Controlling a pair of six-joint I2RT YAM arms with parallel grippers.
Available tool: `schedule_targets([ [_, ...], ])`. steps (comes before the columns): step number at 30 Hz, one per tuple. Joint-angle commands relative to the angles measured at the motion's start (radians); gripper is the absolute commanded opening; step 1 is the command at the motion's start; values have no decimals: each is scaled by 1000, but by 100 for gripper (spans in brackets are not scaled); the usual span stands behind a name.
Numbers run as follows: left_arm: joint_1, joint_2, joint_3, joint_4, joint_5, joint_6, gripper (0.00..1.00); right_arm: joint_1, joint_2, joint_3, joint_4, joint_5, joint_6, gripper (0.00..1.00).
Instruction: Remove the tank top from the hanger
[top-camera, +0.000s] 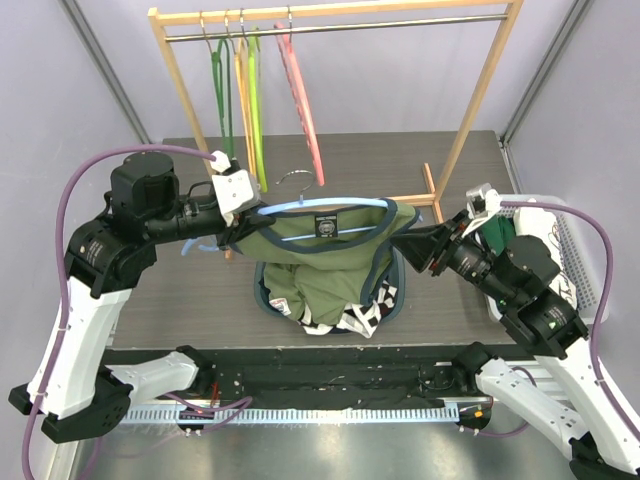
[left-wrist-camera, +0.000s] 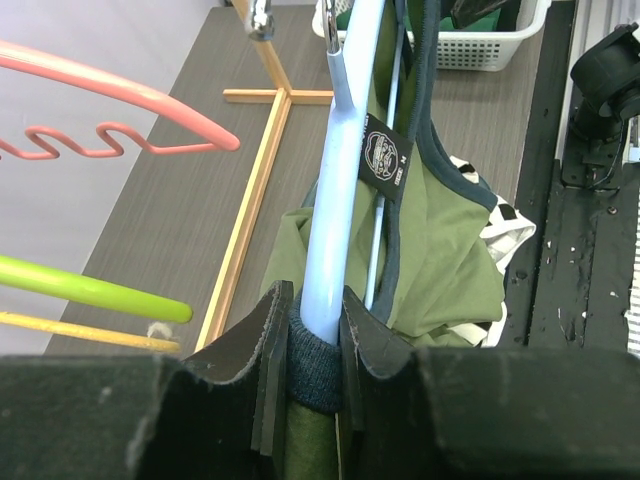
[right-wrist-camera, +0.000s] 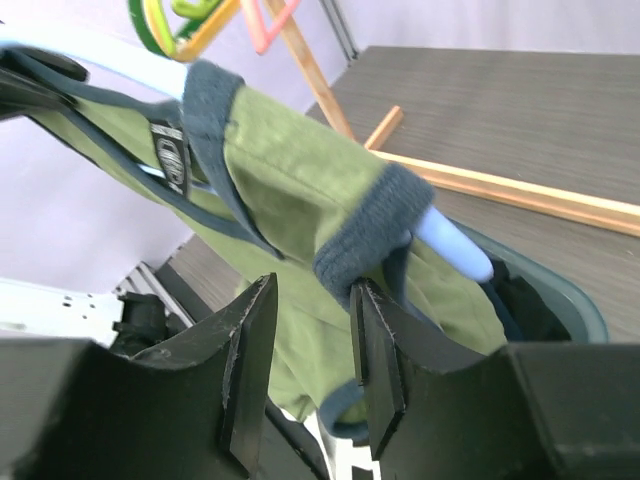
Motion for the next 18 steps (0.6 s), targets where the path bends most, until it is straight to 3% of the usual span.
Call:
schedule_targets([
  [1,6,-13,16,84,37,-20,0,4,21,2,120,-45,50,43],
  [10,9,-10,16,83,50,-23,0,4,41,-7,156,-59,67,43],
  [11,8,-10,16,83,53,-26,0,4,39,-7,130,-53,66,53],
  [15,9,-15,20,83,59,-24,0,4,-12,-24,47,7,37,75],
  [17,9,-15,19,82,57,-24,0,4,-37,-44,42,39,35,95],
  [18,9,-16,20,80,59,-23,0,4,-48,-62,47,44,37,97],
])
